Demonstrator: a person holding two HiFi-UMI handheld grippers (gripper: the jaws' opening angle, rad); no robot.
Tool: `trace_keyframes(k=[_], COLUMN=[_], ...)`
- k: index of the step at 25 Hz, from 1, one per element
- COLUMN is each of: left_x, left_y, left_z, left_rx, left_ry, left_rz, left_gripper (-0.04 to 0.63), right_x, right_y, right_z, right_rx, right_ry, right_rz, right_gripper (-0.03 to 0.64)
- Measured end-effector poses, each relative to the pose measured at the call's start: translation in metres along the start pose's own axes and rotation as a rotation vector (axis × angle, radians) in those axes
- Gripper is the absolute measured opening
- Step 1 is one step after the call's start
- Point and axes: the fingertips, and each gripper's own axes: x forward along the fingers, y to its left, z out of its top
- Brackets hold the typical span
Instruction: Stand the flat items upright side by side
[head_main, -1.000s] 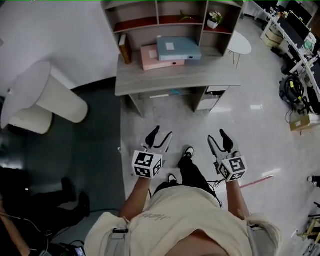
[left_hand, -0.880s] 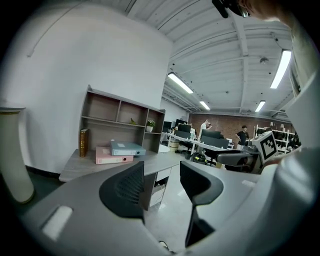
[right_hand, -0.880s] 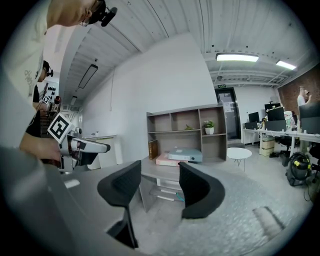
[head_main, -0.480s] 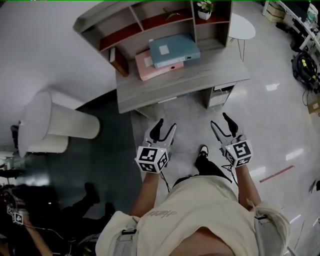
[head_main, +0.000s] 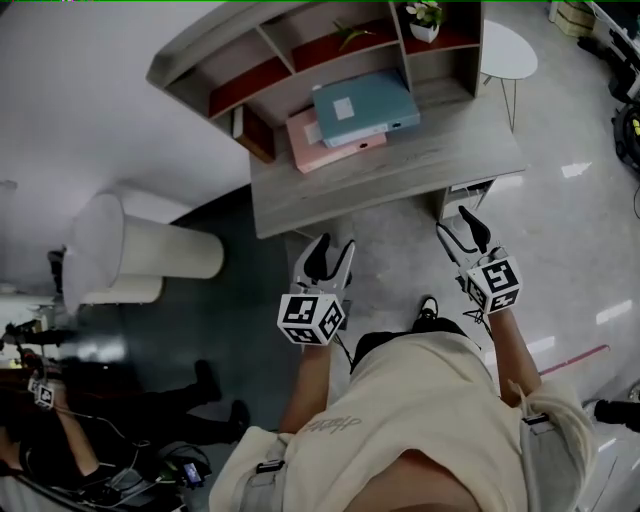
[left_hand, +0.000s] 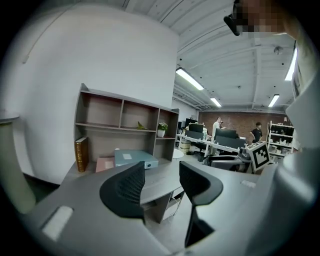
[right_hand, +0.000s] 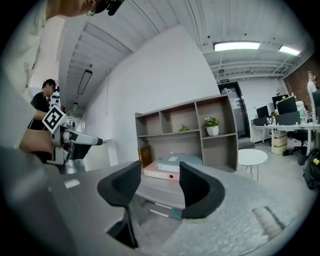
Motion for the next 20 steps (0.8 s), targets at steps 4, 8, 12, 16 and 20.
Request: trace_keyframes(k=[4,8,12,16,20], left_x=[0.006,0.022,0.042,0.077,0.114], left_y=[0.009,0.019,0.031,0.042,0.054], left_z=[-0.004,-0.006,-0.012,-0.006,0.024], left_rx=[-0.032,-0.048,-0.068,-0.074,-0.049], left_ry=[0.02,0.033,0.059,0.062,0.024], left_rz=[0.031,0.037,0.02,-0.028,-0.086], left_gripper=[0.235,0.23,0.23,0.23,0.23], right_x=[0.018,0.035,0.045,0.058,0.082], right_y=[-0.006,-0.011,-0.013,-0.025,-0.042], right_z=[-0.003,-0.014,-0.022,-0.023,0.0], right_rx=[0.01,0.027,0.04,0.057,0.046], right_ry=[0.021,0.056,0.089,0.107,0.089], right_rz=[0.033,0.052,0.045,0.003,-0.062], right_gripper=[0.242,0.242,0.242,0.242,0.243])
